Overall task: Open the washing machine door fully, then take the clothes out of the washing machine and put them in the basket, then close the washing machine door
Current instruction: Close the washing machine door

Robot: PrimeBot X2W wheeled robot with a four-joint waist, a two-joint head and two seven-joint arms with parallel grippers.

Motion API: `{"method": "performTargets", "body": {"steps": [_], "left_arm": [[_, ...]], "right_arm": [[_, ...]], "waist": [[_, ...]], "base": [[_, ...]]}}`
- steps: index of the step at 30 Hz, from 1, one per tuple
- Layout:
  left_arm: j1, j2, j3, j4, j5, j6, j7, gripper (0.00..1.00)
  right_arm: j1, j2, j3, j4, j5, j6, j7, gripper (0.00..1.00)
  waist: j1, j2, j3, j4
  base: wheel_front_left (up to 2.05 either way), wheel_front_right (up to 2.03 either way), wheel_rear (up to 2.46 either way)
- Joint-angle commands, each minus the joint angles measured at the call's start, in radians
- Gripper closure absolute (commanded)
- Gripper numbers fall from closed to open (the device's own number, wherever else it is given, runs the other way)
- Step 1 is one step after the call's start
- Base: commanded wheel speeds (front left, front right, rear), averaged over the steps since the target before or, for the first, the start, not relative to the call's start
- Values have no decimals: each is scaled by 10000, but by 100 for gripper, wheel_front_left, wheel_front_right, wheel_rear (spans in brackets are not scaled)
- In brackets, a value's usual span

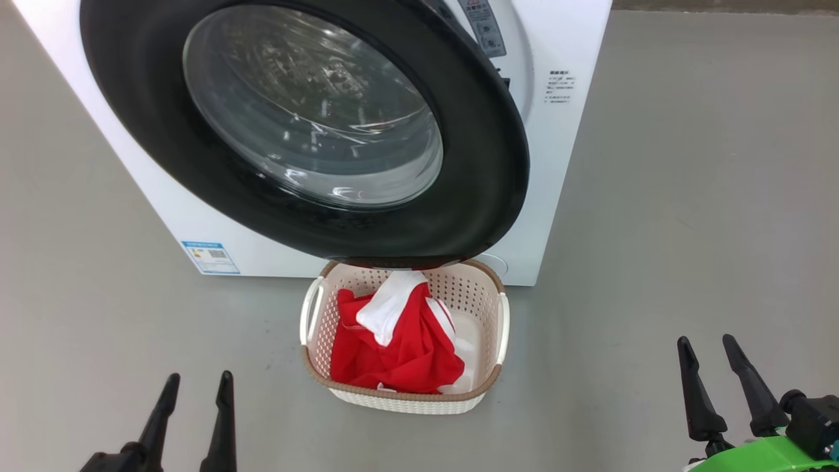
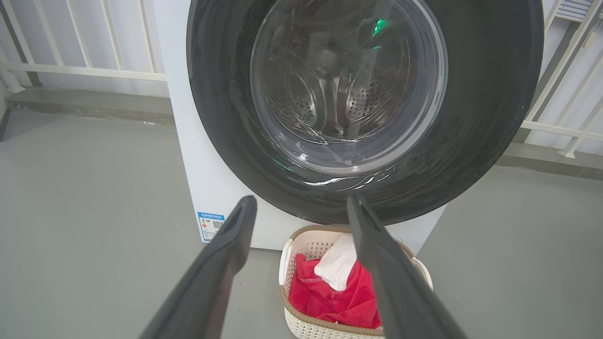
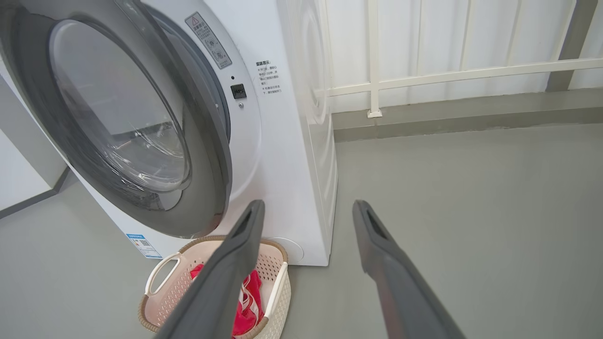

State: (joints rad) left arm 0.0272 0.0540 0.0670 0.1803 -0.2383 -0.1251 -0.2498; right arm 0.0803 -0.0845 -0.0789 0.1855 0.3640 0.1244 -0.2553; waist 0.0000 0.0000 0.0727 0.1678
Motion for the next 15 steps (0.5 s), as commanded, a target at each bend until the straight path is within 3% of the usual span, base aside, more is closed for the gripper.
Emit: {"method": "performTargets", "body": {"steps": [1,2,15], "left_arm": [[-87,94,305,-224,89,-56,-120,0],[-75,79,266,-224,71,-56,-120,0],[-263,-32,-596,-281,-420,-56,-120,0]], "right_arm": [[-108,-124,274,-285,55,63,-65,94],[-110,-129,312,-289,74,63,-65,100],[-1447,-508,1381,-118,302,63,-65,100]], "waist": [[0,0,-22,54],[0,0,-36,104],[0,0,392,1081]], "base": [[0,0,0],[0,0,0],[0,0,0]]}}
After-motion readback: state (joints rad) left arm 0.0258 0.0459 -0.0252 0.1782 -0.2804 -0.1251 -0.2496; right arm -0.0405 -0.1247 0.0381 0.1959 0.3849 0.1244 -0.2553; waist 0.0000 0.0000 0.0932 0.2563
